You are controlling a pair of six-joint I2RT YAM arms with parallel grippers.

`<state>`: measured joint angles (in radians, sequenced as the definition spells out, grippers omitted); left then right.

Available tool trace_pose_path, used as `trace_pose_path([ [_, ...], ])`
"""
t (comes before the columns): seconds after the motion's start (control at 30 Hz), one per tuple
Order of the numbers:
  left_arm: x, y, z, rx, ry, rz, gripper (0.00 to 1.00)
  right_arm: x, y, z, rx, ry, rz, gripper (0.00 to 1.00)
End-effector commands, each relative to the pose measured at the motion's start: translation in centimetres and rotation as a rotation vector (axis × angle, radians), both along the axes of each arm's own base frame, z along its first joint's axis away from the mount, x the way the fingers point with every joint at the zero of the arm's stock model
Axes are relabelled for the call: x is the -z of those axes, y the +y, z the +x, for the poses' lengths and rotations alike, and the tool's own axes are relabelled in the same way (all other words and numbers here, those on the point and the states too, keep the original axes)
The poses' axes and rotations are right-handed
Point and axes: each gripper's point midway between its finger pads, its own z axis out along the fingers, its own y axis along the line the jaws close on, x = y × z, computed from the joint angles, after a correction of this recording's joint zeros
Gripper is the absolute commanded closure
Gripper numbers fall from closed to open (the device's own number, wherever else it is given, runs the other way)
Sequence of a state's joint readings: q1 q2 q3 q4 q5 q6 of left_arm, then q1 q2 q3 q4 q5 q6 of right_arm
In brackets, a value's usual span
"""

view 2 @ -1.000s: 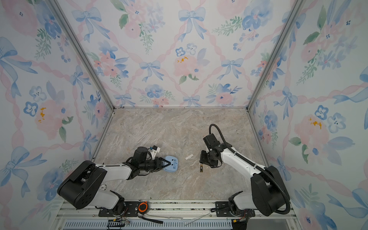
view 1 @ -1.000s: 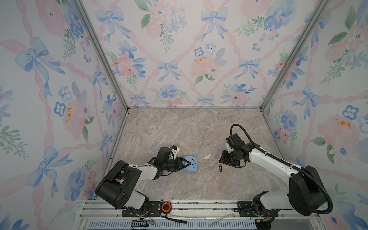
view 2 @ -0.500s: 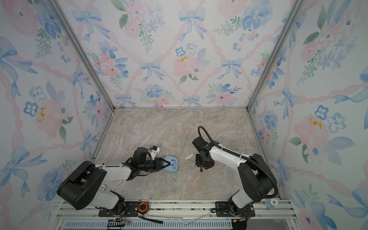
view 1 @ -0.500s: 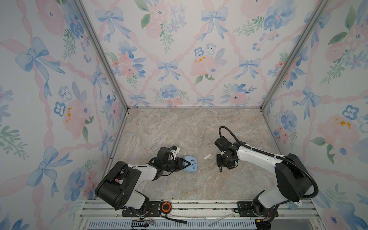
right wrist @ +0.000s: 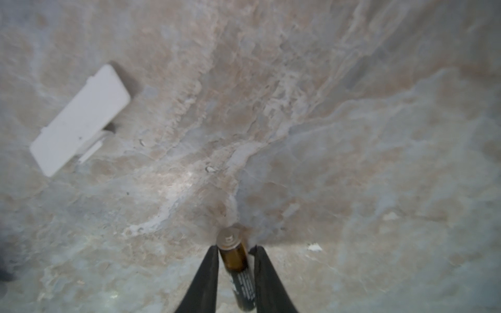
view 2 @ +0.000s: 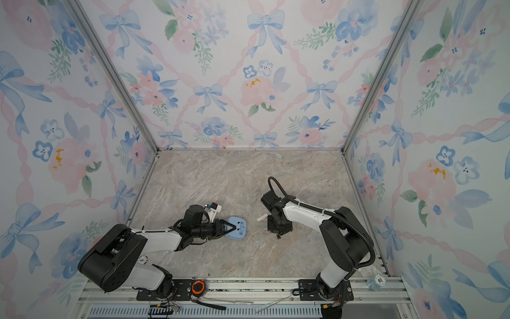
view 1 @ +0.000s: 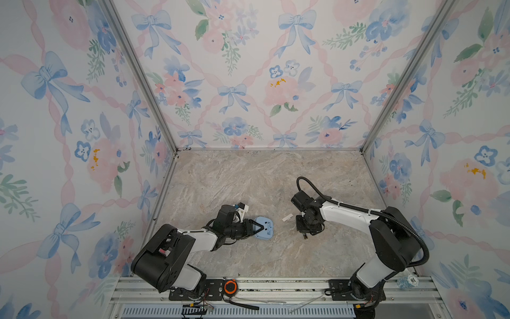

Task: Insert the battery into the alarm
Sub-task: Pick up the battery at the center of the board, then install the battery in the alarm.

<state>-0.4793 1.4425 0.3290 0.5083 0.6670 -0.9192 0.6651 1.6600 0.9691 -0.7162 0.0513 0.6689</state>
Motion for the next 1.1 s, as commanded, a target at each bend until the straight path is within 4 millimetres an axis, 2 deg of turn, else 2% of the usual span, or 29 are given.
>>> trace_pose_path([
  [0.0, 4.3, 1.9, -2.7, -0.006, 0.130, 0.135, 1.00, 0.2, -0.6, 0.1, 0.002, 0.013, -0.059, 0.75],
  [0.13, 4.3, 2.0, -2.6, -0.010, 0.124, 0.140, 1.00, 0.4, -0.8, 0.2, -0.007, 0.022, -0.079, 0.73],
  [0.27, 4.0, 1.9, -2.5, -0.014, 0.117, 0.133, 1.00, 0.4, -0.9, -0.1, -0.011, 0.024, -0.078, 0.88],
  [0.37, 3.9, 1.9, -2.5, -0.009, 0.116, 0.133, 1.00, -0.9, -0.3, 0.2, 0.005, -0.031, -0.027, 1.00],
  [0.5, 4.0, 1.9, -2.5, -0.014, 0.120, 0.136, 1.00, -4.8, 3.1, 1.2, 0.009, -0.189, 0.204, 1.00],
  [0.63, 3.8, 1.7, -2.4, -0.009, 0.120, 0.130, 1.00, -10.1, 8.5, 2.5, 0.102, -0.418, 0.624, 1.00],
  [0.77, 3.8, 1.8, -2.4, -0.017, 0.110, 0.138, 1.00, -13.0, 12.0, 3.4, 0.134, -0.536, 0.777, 1.00],
  [0.83, 4.0, 1.9, -2.5, -0.015, 0.112, 0.144, 1.00, -13.2, 13.6, 3.6, 0.120, -0.562, 0.780, 1.00],
  [0.93, 4.3, 1.9, -2.7, -0.008, 0.129, 0.145, 1.00, -12.3, 14.9, 3.5, 0.110, -0.559, 0.757, 1.00],
  [1.07, 4.3, 1.9, -2.6, -0.010, 0.123, 0.147, 1.00, -10.5, 14.8, 3.3, 0.120, -0.543, 0.711, 1.00],
])
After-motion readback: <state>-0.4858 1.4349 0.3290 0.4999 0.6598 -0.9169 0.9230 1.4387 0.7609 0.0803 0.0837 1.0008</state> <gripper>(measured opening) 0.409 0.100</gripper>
